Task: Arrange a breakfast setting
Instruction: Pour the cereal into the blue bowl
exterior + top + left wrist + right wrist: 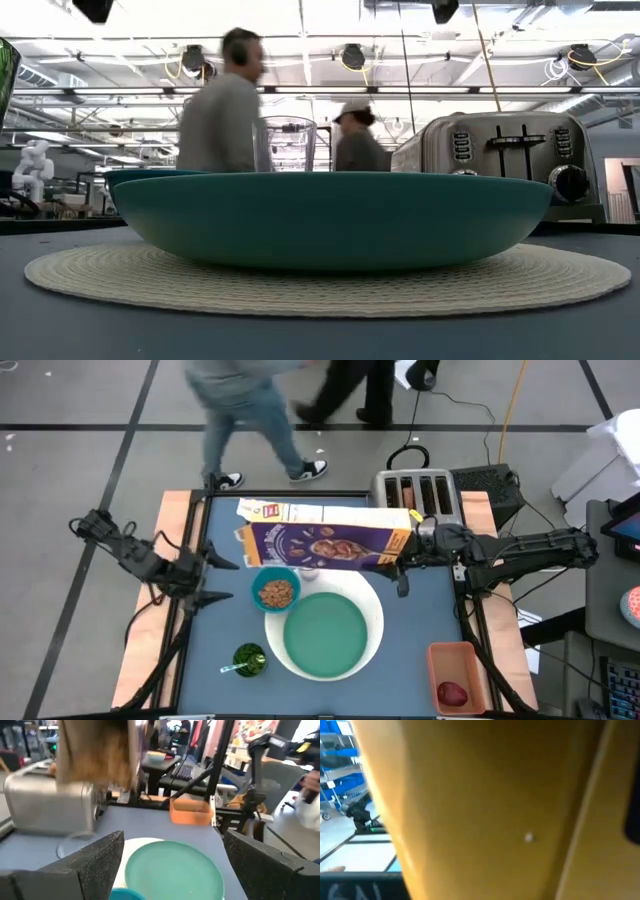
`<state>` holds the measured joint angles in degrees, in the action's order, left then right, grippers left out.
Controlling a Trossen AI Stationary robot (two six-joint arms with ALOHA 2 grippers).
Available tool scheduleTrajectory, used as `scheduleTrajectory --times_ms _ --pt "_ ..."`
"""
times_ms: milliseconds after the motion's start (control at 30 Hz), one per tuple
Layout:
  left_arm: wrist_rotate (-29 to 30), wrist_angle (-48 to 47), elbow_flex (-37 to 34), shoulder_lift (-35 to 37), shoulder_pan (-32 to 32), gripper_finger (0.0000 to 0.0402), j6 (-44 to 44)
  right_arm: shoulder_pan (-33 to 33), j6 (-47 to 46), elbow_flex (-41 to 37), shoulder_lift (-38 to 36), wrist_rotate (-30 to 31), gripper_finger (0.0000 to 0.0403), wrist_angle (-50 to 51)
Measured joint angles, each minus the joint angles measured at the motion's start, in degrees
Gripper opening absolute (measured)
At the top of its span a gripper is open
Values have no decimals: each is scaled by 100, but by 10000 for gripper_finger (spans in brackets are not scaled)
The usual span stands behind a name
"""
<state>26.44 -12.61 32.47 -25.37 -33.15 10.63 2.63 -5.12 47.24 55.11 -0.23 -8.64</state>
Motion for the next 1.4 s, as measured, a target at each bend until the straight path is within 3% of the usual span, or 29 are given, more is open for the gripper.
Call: scheduleTrajectory --times_ms 100,233,367,500,767,1000,1267,1400 --pt "264 966 -614 -13 0 349 39 -2 2 0 0 0 162 -205" --pt "656 2923 -1546 -101 41 349 -231 -2 43 0 20 0 162 -535" --pt "717 4679 -2310 -400 189 349 -459 -1 147 0 75 -2 162 -835" --pt "719 5534 -2593 -845 315 349 -607 -2 210 0 135 -2 162 -1105" --pt "664 6638 -2351 -2056 611 349 -1065 0 453 2 443 2 162 -1787" --pt "650 7009 -1724 -3110 834 349 -1461 -1 606 2 854 2 162 -2312" --pt "600 7009 -900 -3752 1174 349 -1811 0 756 2 1283 -2 162 -2921" --pt "299 7009 -583 -3895 1337 349 -1943 0 800 0 1442 -27 162 -3193"
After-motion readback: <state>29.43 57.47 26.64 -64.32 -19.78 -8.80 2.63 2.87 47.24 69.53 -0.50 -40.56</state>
